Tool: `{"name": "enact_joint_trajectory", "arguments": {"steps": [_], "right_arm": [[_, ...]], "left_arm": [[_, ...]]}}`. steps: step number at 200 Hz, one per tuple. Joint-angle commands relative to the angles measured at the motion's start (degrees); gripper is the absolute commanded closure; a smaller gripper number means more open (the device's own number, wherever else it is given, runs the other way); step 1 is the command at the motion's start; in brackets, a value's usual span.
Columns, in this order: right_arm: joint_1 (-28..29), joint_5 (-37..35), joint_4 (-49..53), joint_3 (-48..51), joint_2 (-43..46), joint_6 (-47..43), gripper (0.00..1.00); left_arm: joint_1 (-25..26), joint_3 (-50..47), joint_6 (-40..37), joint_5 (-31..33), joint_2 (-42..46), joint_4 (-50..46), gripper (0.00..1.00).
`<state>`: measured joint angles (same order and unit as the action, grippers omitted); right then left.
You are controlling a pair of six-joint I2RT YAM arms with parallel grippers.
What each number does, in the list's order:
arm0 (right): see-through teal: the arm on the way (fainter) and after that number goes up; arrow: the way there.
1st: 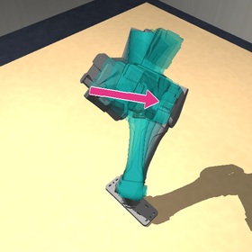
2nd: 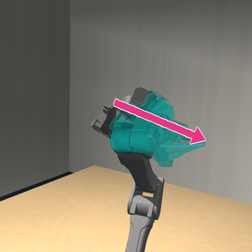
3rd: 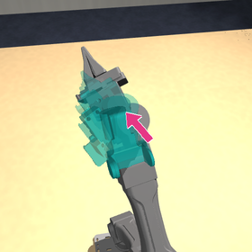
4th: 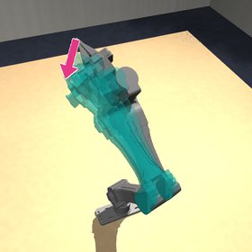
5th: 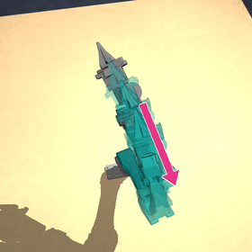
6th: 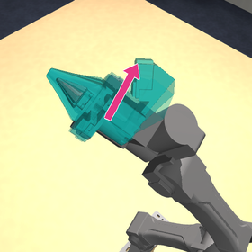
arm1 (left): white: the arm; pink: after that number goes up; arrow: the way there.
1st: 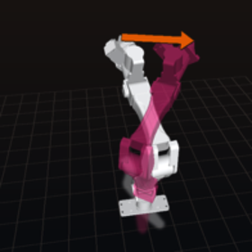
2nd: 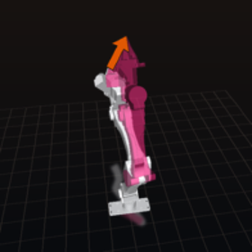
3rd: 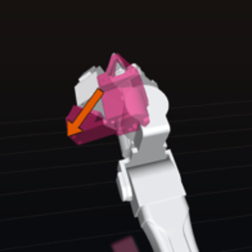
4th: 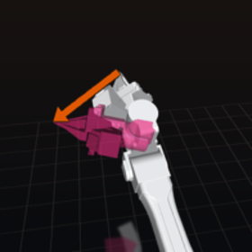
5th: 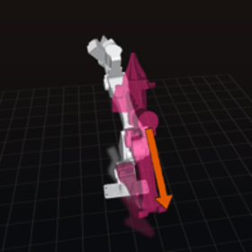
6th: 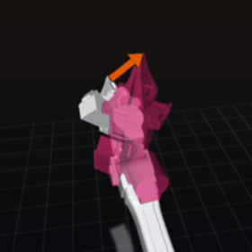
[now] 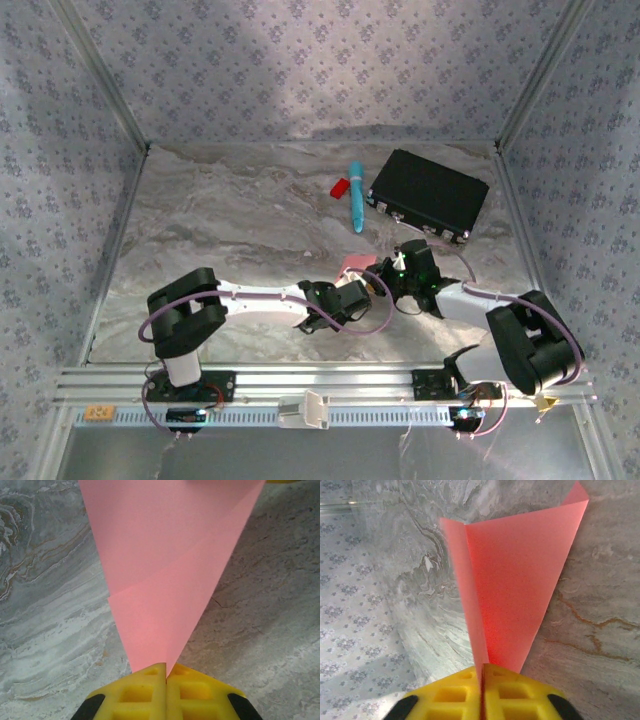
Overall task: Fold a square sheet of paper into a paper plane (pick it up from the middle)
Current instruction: Fold the wing for the fifth time at the center of the table.
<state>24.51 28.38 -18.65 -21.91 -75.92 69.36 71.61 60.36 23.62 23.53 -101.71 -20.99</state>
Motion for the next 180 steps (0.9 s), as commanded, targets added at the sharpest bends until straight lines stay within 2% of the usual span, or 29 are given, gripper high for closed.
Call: {"name": "enact_joint_trajectory", "arguments": {"steps": [1,25,62,130,180], "right_arm": [[-0.42,-1.91,5.5,-0.86,2.94,-2.84,0.82],[-1.67,-5.08,14.84,-2.27,7.26,-6.57,0.67],[-4.15,-7.39,20.89,-1.41,13.92,-8.11,0.59],[-4.66,-6.97,20.13,0.2,15.81,-7.75,0.58],[-4.04,-5.97,17.62,0.57,15.53,-9.38,0.6]], "left_arm": [[-0.84,0.72,1.18,-1.37,-0.42,0.18,0.99],[-3.09,-1.76,3.37,-6.21,1.11,3.24,0.99],[-6.37,-4.59,4.6,-13.7,3.09,7.43,0.98],[-8.97,-5.3,5.9,-20.94,2.83,9.78,0.97],[-14.08,-7.96,8.16,-33.96,2.8,16.26,0.99]]}}
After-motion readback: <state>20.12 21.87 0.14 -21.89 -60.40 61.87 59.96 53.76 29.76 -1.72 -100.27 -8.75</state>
